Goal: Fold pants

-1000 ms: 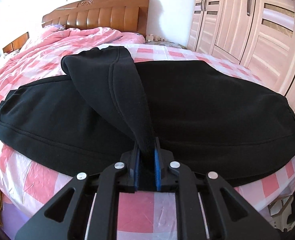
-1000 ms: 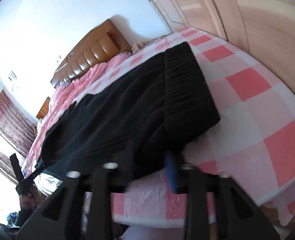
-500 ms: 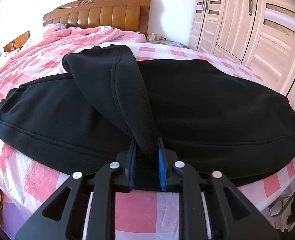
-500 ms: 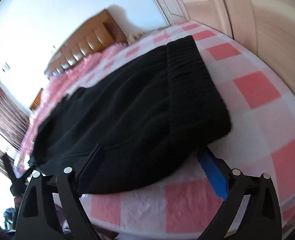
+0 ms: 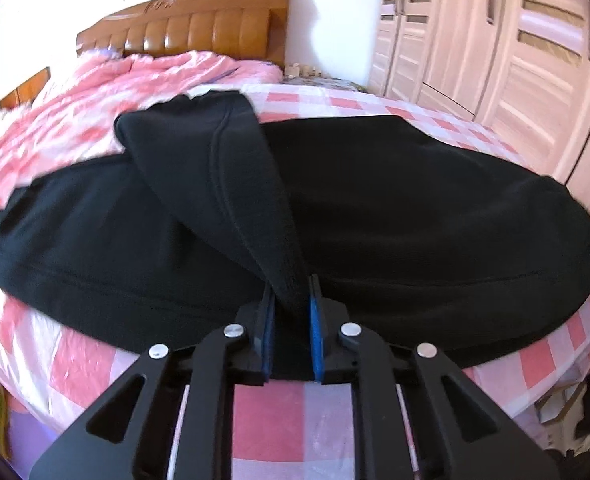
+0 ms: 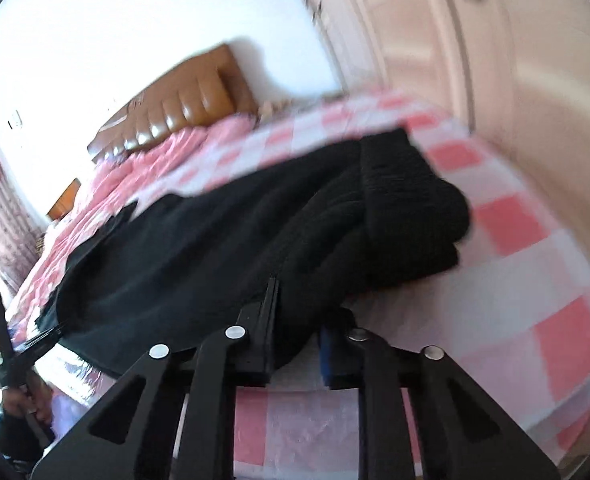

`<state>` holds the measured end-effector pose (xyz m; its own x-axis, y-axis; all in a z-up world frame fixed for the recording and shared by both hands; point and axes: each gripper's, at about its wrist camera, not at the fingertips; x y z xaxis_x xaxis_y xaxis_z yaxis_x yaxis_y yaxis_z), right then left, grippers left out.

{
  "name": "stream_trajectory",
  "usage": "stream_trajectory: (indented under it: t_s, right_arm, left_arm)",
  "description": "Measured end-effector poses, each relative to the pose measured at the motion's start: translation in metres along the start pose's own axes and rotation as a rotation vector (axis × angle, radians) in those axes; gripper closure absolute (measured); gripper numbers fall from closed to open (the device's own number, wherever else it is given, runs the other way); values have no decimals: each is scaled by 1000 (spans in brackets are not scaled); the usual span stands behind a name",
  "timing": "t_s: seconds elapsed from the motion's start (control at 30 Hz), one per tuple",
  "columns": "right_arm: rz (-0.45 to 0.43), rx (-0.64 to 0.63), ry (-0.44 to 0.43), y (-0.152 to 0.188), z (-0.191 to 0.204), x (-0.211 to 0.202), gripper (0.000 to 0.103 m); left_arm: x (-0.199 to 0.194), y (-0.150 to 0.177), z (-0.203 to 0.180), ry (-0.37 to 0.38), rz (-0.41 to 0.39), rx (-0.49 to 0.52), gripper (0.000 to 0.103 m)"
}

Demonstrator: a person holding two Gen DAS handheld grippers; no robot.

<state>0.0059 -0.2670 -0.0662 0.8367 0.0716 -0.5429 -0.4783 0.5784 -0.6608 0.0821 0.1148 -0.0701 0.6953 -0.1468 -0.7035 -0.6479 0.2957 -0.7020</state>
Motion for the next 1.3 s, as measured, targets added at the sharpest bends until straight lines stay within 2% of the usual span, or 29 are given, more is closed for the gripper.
stream_trajectory:
  t_s: [0.2, 0.3, 0.37, 0.5, 0.6, 0.67, 0.73, 0.77, 0.8, 0.83, 0.87, 0.9, 0.93, 1.03, 1.1, 1.2, 1.3]
  right_arm:
    - [-62, 20, 68, -1, -16, -28, 88]
    - [-34, 71, 95, 4, -39, -22, 88]
    - [-22, 92, 95, 6, -48, -18, 88]
    - [-41, 48, 122, 6, -41, -16, 88]
    - [-5, 42, 114, 2, -42, -11, 87]
    - [11, 24, 118, 3, -42, -13, 85]
    - [45, 29, 130, 1, -43, -13, 80]
    - [52, 32, 131, 1, -43, -14, 70]
    - [60, 31, 120, 3, -43, -18, 47]
    - [62, 22, 116, 5, -41, -23, 31]
    - [43, 3, 124, 9, -39, -31, 4]
    - [22, -11, 127, 11, -37, -36, 4]
    - [17, -30, 128, 14, -37, -43, 4]
    - [17, -40, 154, 15, -35, -54, 4]
    - [-9, -49, 135, 10, -27, -64, 4]
    - [-59, -126, 95, -1, 6, -72, 4]
    - [-33, -244, 26, -11, 54, -54, 4]
  left_arm:
    - [-5, -10, -24, 72, -36, 47, 91]
    - [1, -7, -37, 81, -33, 84, 91]
    - [1, -6, -38, 80, -43, 79, 90]
    - [3, -4, -28, 112, -46, 40, 83]
    - [1, -4, -23, 137, -45, 17, 83]
    - [2, -2, -21, 142, -48, 8, 78]
    - [1, 0, -13, 118, -39, -20, 40]
    - [-2, 2, -7, 122, -45, -43, 33]
    - [-5, 3, -2, 128, -56, -58, 26]
    - [-10, 5, 5, 124, -70, -70, 23]
    - [-15, 7, 11, 116, -79, -71, 20]
    - [-21, 9, 18, 101, -87, -65, 13]
    - [-26, 12, 26, 74, -95, -61, 11]
    - [-35, 20, 58, -27, -93, -81, 11]
    - [-39, 26, 94, -84, -92, -145, 11]
    - [-36, 30, 144, -115, -77, -237, 11]
    - [-19, 30, 191, -143, -23, -277, 11]
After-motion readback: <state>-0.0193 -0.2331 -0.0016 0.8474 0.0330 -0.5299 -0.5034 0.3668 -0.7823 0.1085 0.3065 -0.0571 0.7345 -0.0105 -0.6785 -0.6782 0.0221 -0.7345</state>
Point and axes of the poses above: each gripper's, at about its wrist camera, not at the fingertips, and x roughly the way its jaws point, z to its left, y to its underside, and after that the axes turned 14 degrees about x, right-handed
